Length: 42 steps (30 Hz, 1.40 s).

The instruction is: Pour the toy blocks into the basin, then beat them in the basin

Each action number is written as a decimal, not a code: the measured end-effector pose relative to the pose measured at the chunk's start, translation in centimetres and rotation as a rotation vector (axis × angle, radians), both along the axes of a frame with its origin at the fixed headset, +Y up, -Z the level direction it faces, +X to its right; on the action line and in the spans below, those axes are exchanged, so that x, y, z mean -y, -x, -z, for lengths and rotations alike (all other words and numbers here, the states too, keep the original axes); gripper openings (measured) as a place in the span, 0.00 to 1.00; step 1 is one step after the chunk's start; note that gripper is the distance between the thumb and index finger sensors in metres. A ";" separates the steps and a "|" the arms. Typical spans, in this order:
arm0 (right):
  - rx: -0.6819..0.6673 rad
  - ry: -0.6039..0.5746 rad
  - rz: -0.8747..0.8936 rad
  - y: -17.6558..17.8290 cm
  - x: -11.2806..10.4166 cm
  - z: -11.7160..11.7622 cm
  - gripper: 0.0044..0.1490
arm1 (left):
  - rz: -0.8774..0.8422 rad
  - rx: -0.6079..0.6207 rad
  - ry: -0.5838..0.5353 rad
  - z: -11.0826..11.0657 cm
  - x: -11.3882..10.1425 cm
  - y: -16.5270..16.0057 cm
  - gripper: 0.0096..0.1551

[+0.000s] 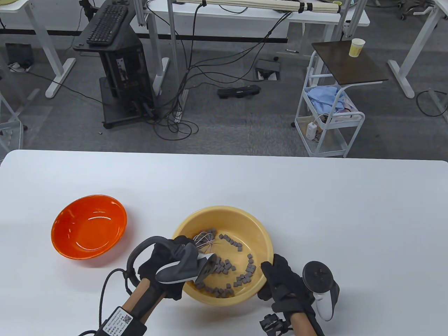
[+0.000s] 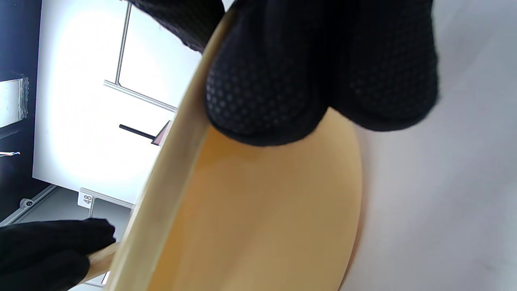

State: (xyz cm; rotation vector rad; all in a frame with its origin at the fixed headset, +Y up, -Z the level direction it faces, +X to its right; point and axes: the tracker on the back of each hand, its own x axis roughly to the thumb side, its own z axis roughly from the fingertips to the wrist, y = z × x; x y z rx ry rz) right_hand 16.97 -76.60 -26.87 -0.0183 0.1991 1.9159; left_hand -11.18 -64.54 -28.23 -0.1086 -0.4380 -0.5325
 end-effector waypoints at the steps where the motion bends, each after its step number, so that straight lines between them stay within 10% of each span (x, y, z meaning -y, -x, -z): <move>1: 0.001 0.000 -0.001 0.0 0.0 0.0 0.40 | 0.009 0.005 0.003 -0.2 -0.2 0.1 0.24; 25: 0.001 0.002 -0.001 0.0 0.1 0.0 0.40 | -0.232 0.140 0.305 -1.2 -0.9 -1.3 0.28; 42: 0.004 0.000 -0.001 0.0 0.1 0.0 0.40 | -0.312 0.092 0.069 0.2 2.8 -3.2 0.26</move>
